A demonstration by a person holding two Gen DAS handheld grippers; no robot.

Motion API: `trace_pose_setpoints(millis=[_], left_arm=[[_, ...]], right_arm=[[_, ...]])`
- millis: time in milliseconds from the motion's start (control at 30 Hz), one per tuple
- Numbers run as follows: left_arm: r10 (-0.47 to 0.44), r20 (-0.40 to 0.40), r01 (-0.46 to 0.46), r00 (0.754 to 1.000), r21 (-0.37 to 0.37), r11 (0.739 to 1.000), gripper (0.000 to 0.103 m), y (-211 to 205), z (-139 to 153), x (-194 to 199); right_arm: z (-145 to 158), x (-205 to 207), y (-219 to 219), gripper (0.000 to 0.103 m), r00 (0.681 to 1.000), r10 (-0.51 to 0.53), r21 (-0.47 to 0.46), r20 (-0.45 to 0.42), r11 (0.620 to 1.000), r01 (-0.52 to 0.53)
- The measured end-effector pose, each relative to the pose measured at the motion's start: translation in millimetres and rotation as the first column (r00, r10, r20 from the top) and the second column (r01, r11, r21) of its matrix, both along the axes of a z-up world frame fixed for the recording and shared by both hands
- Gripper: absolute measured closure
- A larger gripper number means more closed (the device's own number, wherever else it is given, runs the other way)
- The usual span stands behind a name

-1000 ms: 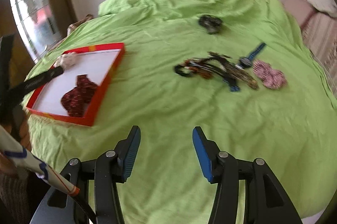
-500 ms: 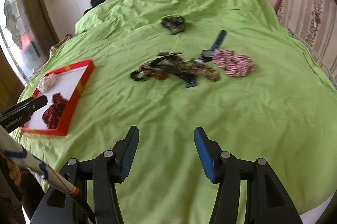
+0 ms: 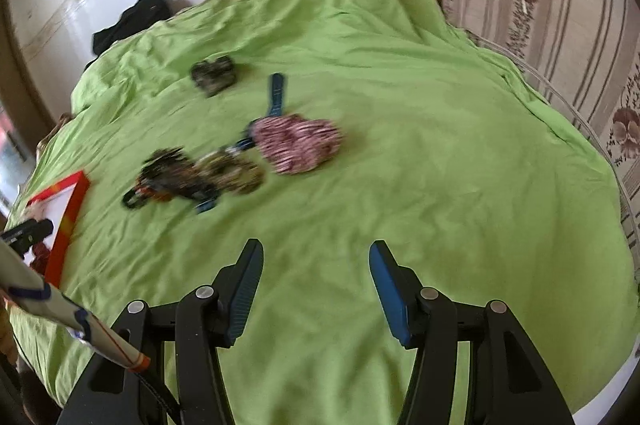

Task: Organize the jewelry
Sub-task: 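Move both tools back toward the remaining jewelry, then grasp the dark hair clip with the left tool while the right tool grasps the pink gingham scrunchie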

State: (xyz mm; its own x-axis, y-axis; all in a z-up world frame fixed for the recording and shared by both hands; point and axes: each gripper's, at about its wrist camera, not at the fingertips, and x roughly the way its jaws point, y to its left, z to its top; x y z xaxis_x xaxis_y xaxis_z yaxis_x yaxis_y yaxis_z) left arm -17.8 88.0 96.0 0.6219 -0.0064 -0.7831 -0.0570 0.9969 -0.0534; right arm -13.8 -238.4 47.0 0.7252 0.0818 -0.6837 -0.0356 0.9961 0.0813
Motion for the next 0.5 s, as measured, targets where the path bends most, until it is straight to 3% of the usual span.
trace_pose_setpoints(millis=[133,367,500], left_arm=[[-0.029,-0.040,0.027,0.999,-0.053,0.998,0.042,-9.6,-8.6,26.5],[-0.147,-0.008,0.145,0.989,-0.106,0.984,0.042,-47.9,-5.7,67.8],[-0.172,-0.026,0.166,0.985,-0.158,0.973,0.042,-60.6,-13.5,98.7]], right_arm=[[-0.8,22.1,-13.2,0.044,1.000,-0.016,-0.003,-0.004,1.000,0.016],[-1.7,68.2,-21.8,0.041,1.000,-0.010,0.037,-0.005,0.999,0.010],[-5.9,95.8,-25.0,0.037,1.000,-0.011,0.081,-0.013,0.997,0.012]])
